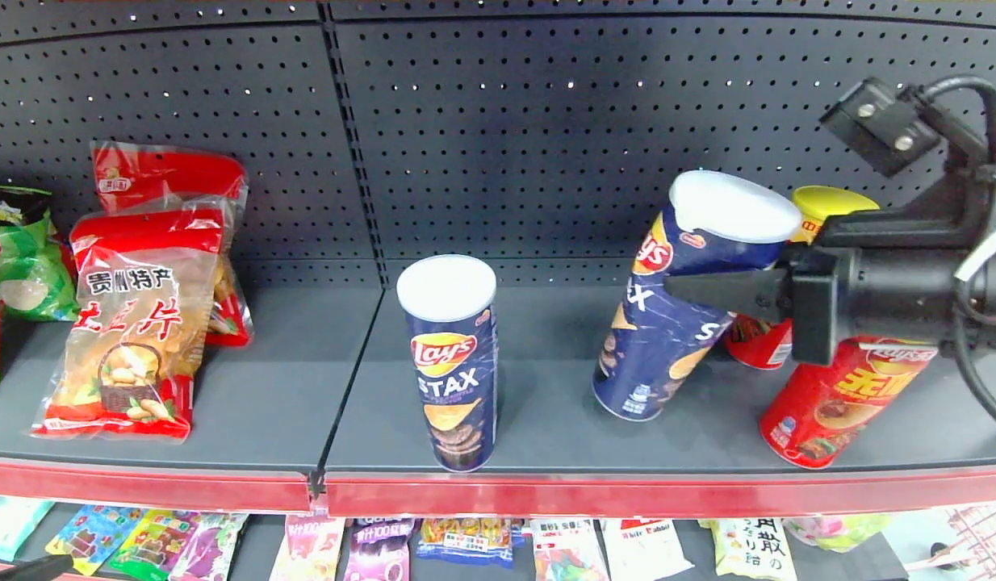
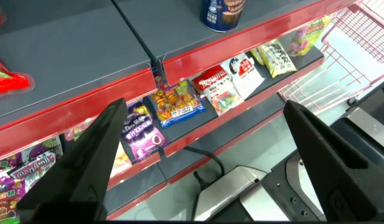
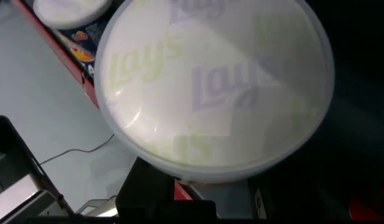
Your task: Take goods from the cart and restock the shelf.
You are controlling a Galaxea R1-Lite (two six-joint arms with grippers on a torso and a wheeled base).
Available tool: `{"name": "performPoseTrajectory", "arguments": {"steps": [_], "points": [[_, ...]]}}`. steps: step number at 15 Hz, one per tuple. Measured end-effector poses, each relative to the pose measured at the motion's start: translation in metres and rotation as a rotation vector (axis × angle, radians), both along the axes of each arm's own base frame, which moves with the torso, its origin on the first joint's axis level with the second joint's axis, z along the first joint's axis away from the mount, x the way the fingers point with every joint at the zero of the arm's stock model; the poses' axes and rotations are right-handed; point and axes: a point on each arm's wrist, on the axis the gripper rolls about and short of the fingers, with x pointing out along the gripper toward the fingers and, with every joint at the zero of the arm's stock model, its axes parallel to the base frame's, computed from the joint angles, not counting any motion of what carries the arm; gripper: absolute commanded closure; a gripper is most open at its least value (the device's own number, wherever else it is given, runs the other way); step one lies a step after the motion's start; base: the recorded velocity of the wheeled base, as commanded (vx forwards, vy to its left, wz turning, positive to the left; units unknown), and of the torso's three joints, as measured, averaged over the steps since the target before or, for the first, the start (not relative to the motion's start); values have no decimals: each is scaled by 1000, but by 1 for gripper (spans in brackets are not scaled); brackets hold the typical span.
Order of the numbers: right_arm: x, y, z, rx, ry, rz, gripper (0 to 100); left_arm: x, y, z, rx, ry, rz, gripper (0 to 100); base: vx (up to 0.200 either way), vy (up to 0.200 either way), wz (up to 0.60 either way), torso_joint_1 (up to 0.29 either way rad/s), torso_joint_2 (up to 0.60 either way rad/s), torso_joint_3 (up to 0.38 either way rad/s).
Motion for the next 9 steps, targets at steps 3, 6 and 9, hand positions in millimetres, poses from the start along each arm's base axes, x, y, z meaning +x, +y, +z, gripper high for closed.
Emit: {"name": "performPoseTrajectory", "arguments": {"steps": [3, 6, 9], "points": [[23, 17, -2, -12, 16, 3, 100, 1, 0, 0, 1, 3, 1, 0, 0, 0, 0, 0, 0, 0], [46, 34, -6, -26, 24, 16, 100, 2, -1, 1, 3, 7, 1, 0, 0, 0, 0, 0, 0, 0], [66, 52, -10, -32, 29, 37, 100, 5, -2, 3, 7, 16, 1, 0, 0, 0, 0, 0, 0, 0]]}}
